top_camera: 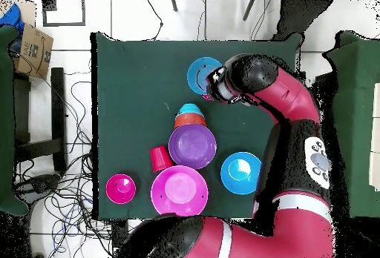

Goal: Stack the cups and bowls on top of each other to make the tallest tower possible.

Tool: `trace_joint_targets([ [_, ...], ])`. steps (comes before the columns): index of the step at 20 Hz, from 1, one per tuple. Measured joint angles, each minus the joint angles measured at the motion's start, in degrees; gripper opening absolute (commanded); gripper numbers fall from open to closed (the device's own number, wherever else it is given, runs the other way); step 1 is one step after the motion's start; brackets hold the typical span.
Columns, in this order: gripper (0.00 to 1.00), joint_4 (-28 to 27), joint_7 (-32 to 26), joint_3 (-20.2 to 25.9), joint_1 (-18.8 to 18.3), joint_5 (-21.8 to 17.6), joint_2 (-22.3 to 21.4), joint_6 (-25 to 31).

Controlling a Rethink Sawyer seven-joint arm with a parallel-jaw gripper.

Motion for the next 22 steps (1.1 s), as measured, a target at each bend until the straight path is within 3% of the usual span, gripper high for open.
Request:
trace_joint_targets([
  [12,0.0,0.01,0.0,0.0,-1.01,0.04,0.19,-0.25],
  [22,0.0,0.55,0.0,0.0,-1.27,0.05,1.18,-4.99],
])
